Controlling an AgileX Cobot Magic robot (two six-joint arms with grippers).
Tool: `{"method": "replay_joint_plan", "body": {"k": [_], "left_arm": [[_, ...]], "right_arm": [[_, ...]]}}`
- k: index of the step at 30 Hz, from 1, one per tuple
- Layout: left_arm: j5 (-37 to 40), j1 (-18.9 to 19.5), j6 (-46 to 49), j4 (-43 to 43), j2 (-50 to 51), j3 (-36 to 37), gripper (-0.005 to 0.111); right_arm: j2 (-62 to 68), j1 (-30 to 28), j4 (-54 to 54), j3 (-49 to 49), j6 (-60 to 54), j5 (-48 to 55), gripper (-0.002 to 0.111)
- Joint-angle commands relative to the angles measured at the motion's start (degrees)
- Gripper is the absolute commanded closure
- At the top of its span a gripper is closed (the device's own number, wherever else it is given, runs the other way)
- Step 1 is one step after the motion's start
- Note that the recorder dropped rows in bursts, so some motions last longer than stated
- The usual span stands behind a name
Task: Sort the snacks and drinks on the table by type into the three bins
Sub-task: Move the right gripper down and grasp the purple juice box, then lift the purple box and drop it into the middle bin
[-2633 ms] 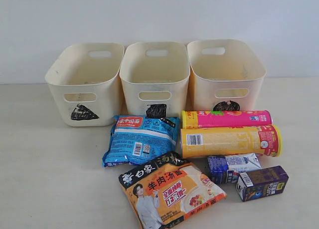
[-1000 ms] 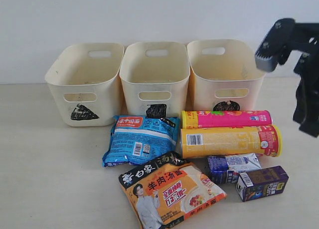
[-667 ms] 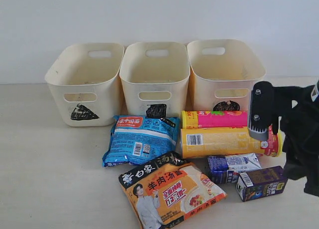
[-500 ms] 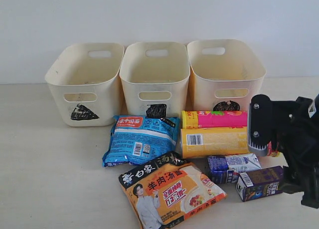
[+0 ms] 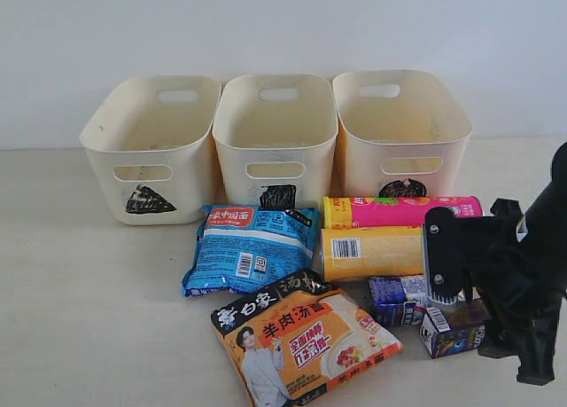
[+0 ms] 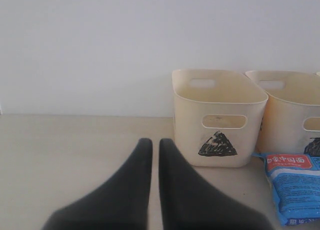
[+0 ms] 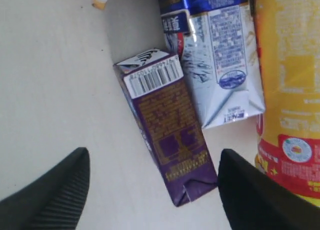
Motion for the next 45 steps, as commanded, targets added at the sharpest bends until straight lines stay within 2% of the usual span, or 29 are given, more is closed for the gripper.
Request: {"method": "replay_joint_plan", "body": {"k": [1,9,11,12,13,17,18,20,31,35,40,45], "left_arm": [[-0.8,0.2,-0.1,-0.7,-0.2,0.2,0.102],[-0.8,0.2,-0.1,-0.7,-0.2,0.2,0.102],[-0.8,0.2,-0.1,-0.7,-0.2,0.2,0.102],[-0.8,0.2,-0.1,-0.7,-0.2,0.2,0.102],[-0.8,0.2,-0.1,-0.7,-0.2,0.2,0.102],[-0.8,0.2,-0.1,-0.7,-0.2,0.2,0.102],[-0.8,0.2,-0.1,-0.7,-0.2,0.2,0.102],[-0.8,0.2,-0.1,-0.7,-0.2,0.2,0.102],[-0.8,0.2,-0.1,-0.7,-0.2,0.2,0.102],[-0.8,0.2,-0.1,-0.7,-0.2,0.2,0.102],[-1.8,0.2,-0.1,-0.7,-0.2,0.2,0.102],[-1.9,0.2,-0.1,-0.7,-0.2,0.2,0.102]], "right_arm": [[4.9,0.0,-0.7,0.3,-0.4,-6.5,0.043],[9.8,0.0,-2.8,0.3,-0.4,-9.1,0.044],[9.7,0.0,-2.9,0.3,-0.4,-9.0,0.048],[9.6,0.0,-2.9,0.2,-0.3,-8.7,0.052],[9.0,0.0,-2.9,0.2,0.3,-8.1,0.065],[7.3,0.0,-2.9,0.2,2.1,-7.9,0.090],[5.9,0.0,-2.9,0.2,3.0,-7.4,0.100],[3.6,0.0,-2.9,0.2,3.1,-5.7,0.108],[-3.5,0.0,-0.9,-5.2,6.3,6.0,0.108],[-6.6,0.0,12.1,-11.3,8.6,5.2,0.108],[-7.1,0.0,28.6,-16.3,8.5,-1.9,0.108],[-6.5,0.0,43.3,-16.7,8.5,-19.4,0.108]]}}
